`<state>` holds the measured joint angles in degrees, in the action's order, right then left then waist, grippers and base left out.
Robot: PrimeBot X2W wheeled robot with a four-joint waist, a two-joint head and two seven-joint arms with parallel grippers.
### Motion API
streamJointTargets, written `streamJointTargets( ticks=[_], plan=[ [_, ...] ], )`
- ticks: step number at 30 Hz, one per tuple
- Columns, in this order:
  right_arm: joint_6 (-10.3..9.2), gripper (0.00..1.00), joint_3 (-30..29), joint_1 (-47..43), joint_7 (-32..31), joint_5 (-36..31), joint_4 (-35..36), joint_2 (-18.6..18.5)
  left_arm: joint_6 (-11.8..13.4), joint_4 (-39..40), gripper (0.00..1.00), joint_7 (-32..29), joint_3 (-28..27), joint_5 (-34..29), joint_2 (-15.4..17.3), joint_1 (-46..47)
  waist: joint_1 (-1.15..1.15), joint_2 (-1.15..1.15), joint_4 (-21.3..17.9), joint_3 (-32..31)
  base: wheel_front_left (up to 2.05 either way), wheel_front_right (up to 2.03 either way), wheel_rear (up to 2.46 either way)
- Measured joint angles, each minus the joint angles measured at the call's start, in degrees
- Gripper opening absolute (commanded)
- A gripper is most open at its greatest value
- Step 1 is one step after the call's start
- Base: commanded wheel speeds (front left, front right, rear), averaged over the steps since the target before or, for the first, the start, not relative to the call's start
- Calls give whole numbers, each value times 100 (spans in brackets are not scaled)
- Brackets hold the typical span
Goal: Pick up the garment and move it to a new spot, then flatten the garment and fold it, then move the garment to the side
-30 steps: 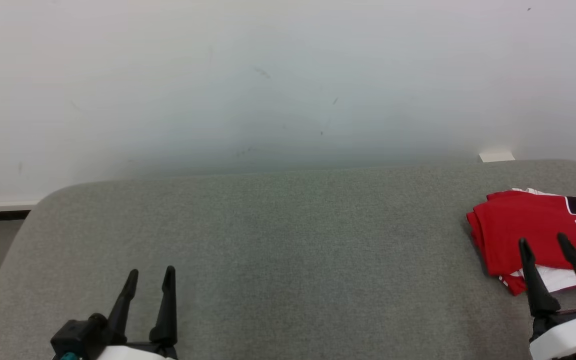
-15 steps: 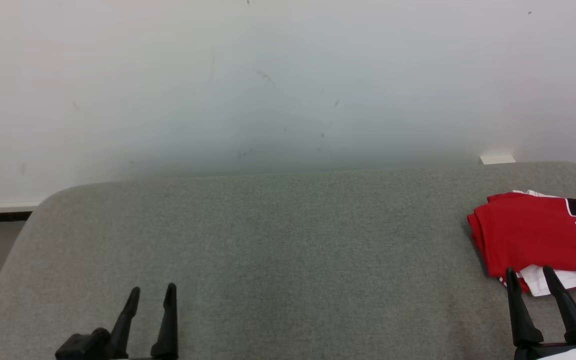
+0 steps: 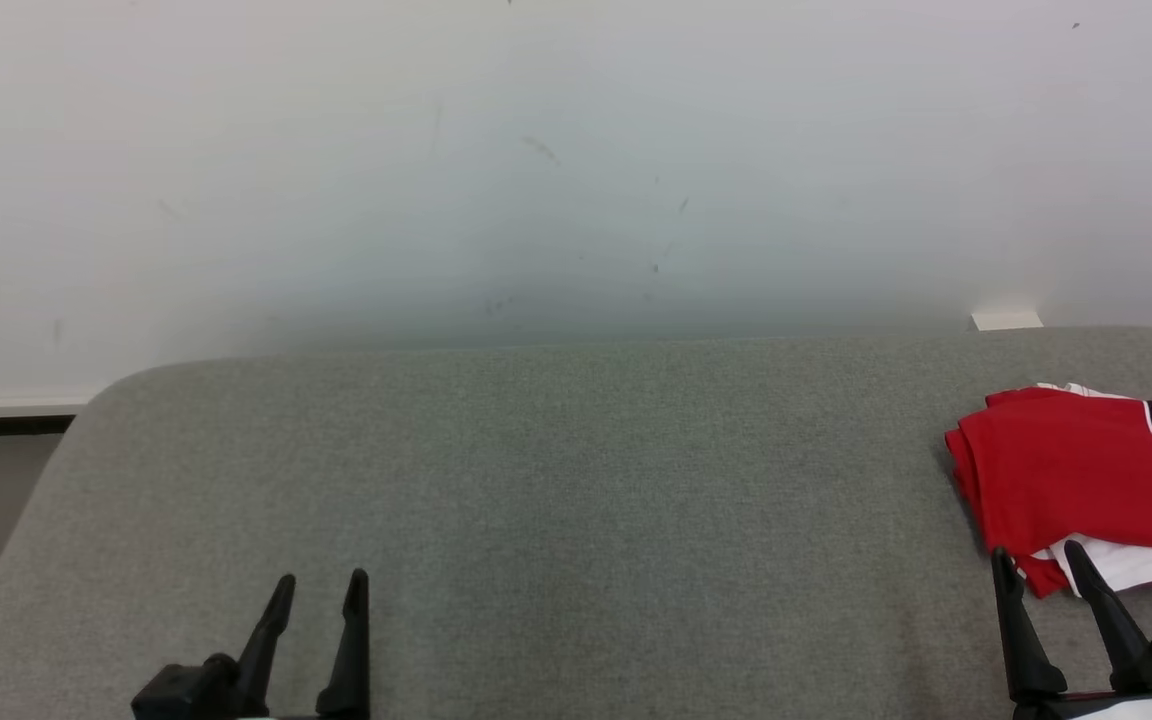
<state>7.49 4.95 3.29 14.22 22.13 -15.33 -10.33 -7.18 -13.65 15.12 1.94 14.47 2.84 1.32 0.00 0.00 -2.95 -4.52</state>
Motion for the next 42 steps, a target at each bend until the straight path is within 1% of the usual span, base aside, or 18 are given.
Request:
streamJointTargets(
  ticks=[21, 22, 28, 37, 42],
  plan=[
    [0, 100, -105, 27, 47, -399, -201, 135, 152, -3, 100, 0, 4, -233, 0, 3, 0, 0, -13, -33, 0, 0, 0],
    [0, 0, -103, 15, 46, -399, -219, 144, 148, -26, 0, 0, 10, -233, -3, -4, 0, 0, -14, -34, 0, 0, 0],
    [0, 0, -85, -198, -16, -309, -471, 252, 141, -314, 0, -77, 11, -152, -44, -186, 0, 0, -11, -27, 0, 0, 0],
    [0, 0, -205, -195, -266, 602, -420, 309, 131, -300, 0, -334, -101, 850, -44, -163, 0, 0, 12, 10, 0, 0, 0],
    [0, 0, -275, -187, -398, 1043, -372, 332, 118, -279, 0, -453, -141, 1305, -43, -133, 0, 0, 25, 30, 0, 0, 0]
  ],
)
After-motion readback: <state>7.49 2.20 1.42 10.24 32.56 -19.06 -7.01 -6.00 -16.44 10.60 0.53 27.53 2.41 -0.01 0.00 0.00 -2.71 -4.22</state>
